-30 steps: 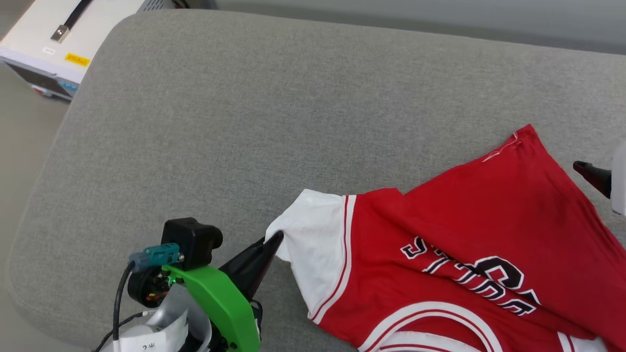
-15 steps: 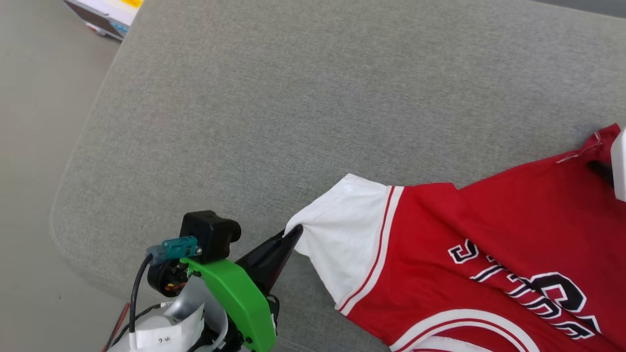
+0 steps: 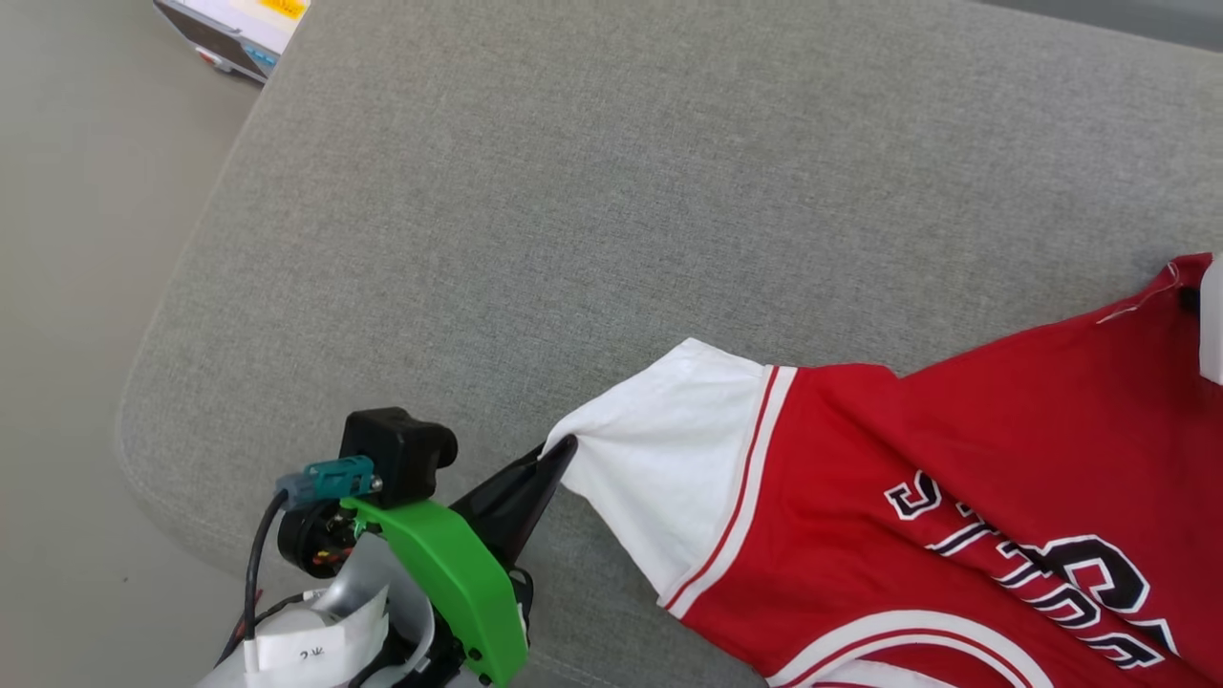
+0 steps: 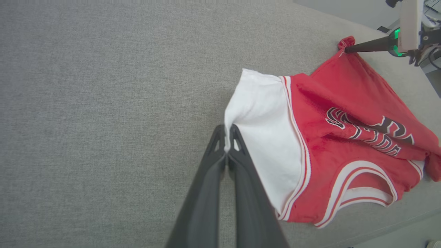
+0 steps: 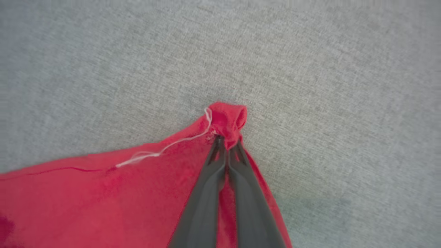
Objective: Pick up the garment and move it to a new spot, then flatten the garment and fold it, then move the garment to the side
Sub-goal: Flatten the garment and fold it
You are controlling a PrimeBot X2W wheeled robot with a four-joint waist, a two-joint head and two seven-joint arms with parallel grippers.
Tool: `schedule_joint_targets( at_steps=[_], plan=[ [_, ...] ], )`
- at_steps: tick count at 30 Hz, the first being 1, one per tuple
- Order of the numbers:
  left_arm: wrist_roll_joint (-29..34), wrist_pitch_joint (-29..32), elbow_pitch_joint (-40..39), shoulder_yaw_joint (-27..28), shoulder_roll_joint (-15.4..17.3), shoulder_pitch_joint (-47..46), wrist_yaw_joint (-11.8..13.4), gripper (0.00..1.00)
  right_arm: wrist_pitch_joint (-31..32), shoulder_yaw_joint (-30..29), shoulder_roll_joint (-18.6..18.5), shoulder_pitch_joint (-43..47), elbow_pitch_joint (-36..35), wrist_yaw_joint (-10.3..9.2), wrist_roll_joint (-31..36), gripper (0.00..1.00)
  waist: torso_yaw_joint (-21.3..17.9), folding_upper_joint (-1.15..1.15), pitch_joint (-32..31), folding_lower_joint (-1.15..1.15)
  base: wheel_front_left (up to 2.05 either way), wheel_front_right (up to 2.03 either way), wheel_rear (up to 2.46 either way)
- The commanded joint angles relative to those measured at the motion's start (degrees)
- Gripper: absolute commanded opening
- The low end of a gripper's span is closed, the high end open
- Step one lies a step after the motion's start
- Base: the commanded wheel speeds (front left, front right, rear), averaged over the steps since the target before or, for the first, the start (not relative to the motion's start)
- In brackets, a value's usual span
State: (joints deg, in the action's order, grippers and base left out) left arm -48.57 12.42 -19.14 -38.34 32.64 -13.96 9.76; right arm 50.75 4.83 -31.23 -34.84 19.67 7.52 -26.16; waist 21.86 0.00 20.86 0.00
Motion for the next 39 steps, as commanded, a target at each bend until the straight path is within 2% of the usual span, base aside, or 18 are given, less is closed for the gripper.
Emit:
schedule_joint_targets(
  at_steps=[1,16,28,39],
  plan=[
    [-0.42,-0.44,0.1,0.6,0.35,-0.58,0.13,0.0,-1.51,-0.03,0.15,-0.81,0.51,-0.03,-0.37,0.0,-0.93,0.0,-1.22,0.0,0.0,0.0,0.0],
    [-1.27,0.45,-2.11,5.68,4.41,-2.27,2.49,0.0,-16.07,0.41,-1.88,-3.4,0.02,-0.03,-6.11,0.0,-8.62,0.0,-10.61,0.0,0.0,0.0,0.0],
    [-2.01,-2.11,-3.95,15.69,6.42,-9.79,5.47,0.0,-20.55,-1.32,-1.88,-3.33,-11.32,-0.03,-6.34,0.0,-16.26,0.0,-16.51,0.0,0.0,0.0,0.0],
    [1.61,-3.12,-1.41,19.96,9.04,-20.85,5.06,0.0,-23.52,-3.59,-0.42,-4.4,-19.83,-0.03,-4.89,0.0,-20.85,0.0,-18.34,0.0,0.0,0.0,0.0]
  ],
)
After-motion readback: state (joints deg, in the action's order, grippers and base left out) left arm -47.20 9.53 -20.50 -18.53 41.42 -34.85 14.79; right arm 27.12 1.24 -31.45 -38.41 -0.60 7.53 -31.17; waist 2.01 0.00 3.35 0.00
